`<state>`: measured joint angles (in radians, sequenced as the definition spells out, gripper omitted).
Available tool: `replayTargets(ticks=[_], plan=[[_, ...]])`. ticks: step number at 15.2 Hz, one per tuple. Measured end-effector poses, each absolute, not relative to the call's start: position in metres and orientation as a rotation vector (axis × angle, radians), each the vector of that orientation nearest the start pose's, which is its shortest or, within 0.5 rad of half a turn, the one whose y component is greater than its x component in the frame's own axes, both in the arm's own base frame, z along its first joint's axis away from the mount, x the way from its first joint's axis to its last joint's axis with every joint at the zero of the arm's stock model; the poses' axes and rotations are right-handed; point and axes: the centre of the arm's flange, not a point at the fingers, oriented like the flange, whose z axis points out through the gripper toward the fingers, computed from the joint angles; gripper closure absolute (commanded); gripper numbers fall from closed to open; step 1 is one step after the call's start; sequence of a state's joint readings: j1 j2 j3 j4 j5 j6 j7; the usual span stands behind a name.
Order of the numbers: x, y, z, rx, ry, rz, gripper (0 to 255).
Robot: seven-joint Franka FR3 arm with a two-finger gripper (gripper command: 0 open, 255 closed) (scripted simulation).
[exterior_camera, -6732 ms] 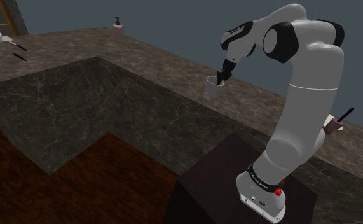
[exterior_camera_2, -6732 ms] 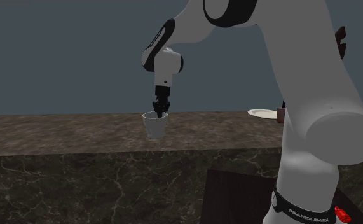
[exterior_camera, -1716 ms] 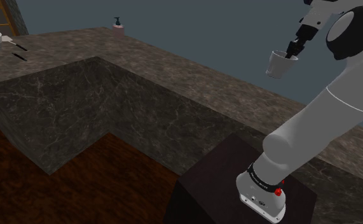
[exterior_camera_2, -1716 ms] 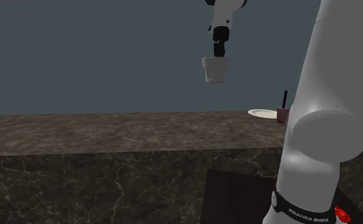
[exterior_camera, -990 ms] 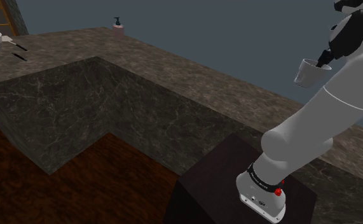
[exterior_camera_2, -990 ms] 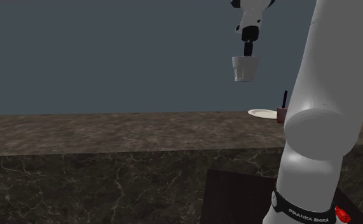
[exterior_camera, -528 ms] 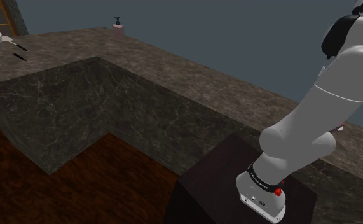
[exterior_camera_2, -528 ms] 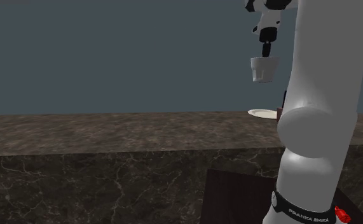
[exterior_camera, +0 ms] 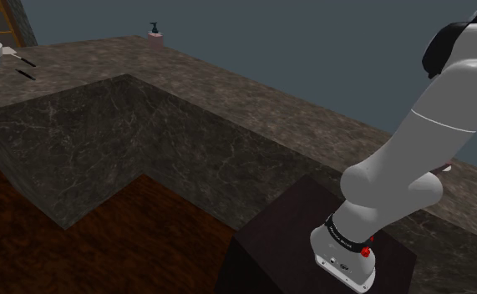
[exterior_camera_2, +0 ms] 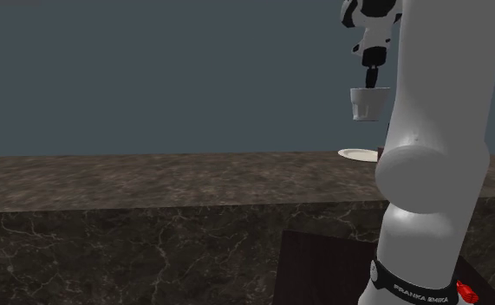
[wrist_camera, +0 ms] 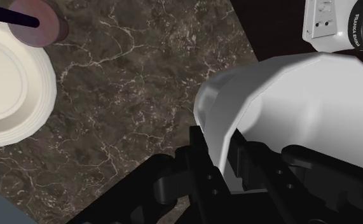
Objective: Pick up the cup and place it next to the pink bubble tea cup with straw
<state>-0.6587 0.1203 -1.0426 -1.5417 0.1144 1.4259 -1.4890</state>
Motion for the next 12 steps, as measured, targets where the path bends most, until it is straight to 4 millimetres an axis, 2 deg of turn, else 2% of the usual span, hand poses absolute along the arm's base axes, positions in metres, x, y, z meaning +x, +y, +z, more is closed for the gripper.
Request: replayTargets(ticks=[12], plan=[[-0.03, -0.557, 0.529, -2.949, 0.313, -0.022, 255]])
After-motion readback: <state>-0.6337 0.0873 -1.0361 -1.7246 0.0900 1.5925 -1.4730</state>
